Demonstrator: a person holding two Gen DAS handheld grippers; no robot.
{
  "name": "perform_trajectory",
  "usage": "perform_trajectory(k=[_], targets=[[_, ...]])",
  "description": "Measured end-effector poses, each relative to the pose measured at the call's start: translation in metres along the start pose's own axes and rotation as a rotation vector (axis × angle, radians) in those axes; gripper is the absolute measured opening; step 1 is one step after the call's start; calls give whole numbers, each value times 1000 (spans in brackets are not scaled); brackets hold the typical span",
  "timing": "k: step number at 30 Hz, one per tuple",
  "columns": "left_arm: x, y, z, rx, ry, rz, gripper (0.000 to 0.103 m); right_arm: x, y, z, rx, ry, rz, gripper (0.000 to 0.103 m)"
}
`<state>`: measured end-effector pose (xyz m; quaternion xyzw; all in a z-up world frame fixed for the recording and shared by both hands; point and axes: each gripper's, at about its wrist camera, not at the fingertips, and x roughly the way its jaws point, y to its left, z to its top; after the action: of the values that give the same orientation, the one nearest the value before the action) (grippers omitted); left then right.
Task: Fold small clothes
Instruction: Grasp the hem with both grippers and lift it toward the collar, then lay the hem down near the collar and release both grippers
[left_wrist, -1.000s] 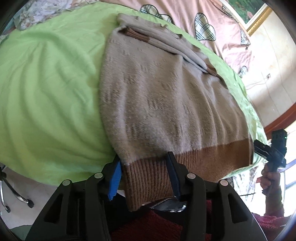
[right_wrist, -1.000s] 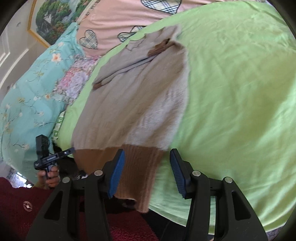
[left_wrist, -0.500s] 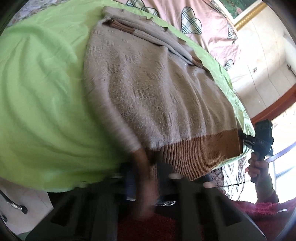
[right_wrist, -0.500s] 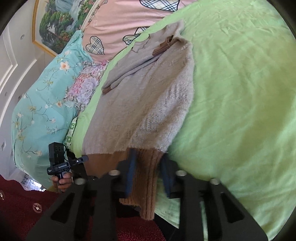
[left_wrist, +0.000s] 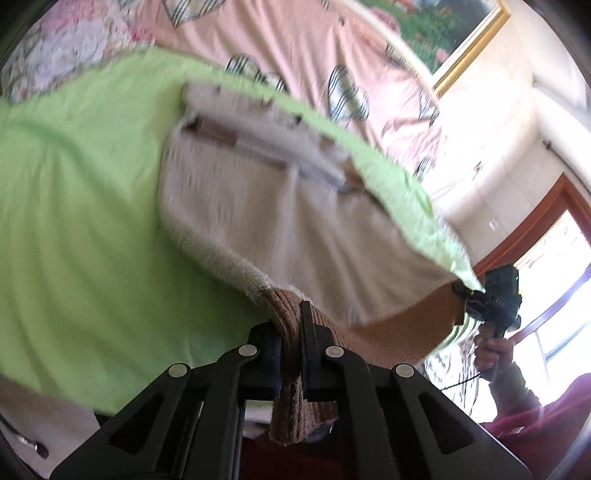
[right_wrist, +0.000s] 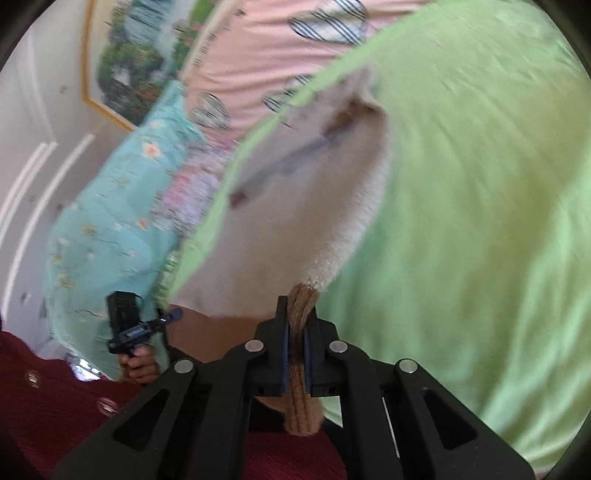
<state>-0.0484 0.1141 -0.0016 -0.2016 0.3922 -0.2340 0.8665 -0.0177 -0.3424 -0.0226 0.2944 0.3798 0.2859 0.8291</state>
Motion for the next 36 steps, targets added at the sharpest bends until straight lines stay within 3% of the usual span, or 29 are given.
perform_trajectory(k=[7, 14, 19, 25, 29, 36], targets=[[4, -1, 85, 39, -172, -16, 5, 10, 38, 66, -83, -93, 9, 7], [35, 9, 188, 33, -286, -3, 5, 49, 33, 165, -95, -180, -60, 7], [77, 27, 249, 21, -273, 28, 5, 88, 23, 229, -127, -190, -155, 7], [141, 69, 296, -43, -228, 92, 5, 133, -20, 285, -50, -212, -231, 7], [189, 96, 311, -73, -160, 168, 6, 170, -46, 305, -35, -173, -298, 7], [235, 123, 311, -93, -106, 217, 8, 216, -90, 313, 22, -87, -382, 10]])
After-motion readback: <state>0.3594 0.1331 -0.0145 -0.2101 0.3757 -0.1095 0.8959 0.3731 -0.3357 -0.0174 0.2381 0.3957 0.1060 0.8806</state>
